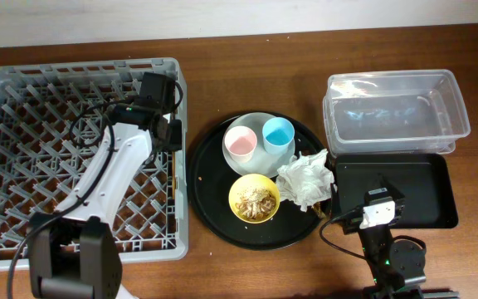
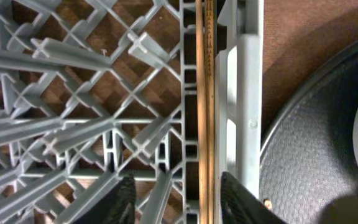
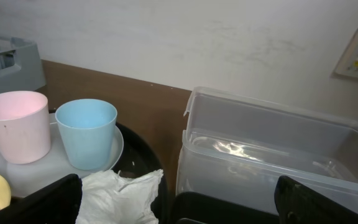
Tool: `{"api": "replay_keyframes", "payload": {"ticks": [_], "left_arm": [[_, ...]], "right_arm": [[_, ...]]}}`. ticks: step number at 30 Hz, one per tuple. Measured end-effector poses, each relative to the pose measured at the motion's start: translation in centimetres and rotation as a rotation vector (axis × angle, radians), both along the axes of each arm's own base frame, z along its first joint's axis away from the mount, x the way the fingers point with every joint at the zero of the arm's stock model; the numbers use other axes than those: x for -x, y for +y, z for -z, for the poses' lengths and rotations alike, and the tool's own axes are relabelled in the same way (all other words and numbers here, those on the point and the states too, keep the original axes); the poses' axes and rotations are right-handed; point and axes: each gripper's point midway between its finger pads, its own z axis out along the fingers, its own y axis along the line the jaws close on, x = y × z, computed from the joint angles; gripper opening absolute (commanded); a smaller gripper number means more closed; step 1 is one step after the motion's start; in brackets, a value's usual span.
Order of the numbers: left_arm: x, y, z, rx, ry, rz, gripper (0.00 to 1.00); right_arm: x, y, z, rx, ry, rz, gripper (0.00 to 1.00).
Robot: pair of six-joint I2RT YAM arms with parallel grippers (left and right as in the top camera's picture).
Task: Sort waste into correct bins and load items into the dishwasher rack
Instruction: 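Grasp the crumpled white tissue with the right gripper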
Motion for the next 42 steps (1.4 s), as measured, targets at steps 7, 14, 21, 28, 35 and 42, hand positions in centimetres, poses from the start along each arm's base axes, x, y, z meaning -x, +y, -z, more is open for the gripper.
{"api": "replay_keyframes", "payload": {"ticks": [7,14,21,28,35,42], "left_arm": [[1.6,-1.9,-10.5,0.187,-0.213,0.013,0.99],[3.5,-2.5,-12.1,0.255,-0.208,0.012,0.99],[3.5,-2.6,-12.1,0.262,-0.206,0.013,0.99],[3.5,-2.6,-12.1,0.262,-0.206,0.013,0.99],[3.5,-2.6,-12.1,0.263,-0.205,0.013,0.99],[3.5,-2.6,-12.1,0.263,-0.205,0.013,0.99]], "right_arm": [[0.0,0.0,0.0,0.000,0.000,0.000,0.99],[0.1,1.0,-1.7,-0.011,-0.067,-0.061,0.99],[1.5,3.3,-5.4,-0.093,-0.090,-0.198,0.99],[4.6,2.7,-14.0,-0.100,0.192,-0.172,0.99],[2.0,3.3,-14.6,-0.087,0.660,-0.159,0.99],[1.6,7.5,-10.7,-0.226,1.049,-0.352,0.82]]}}
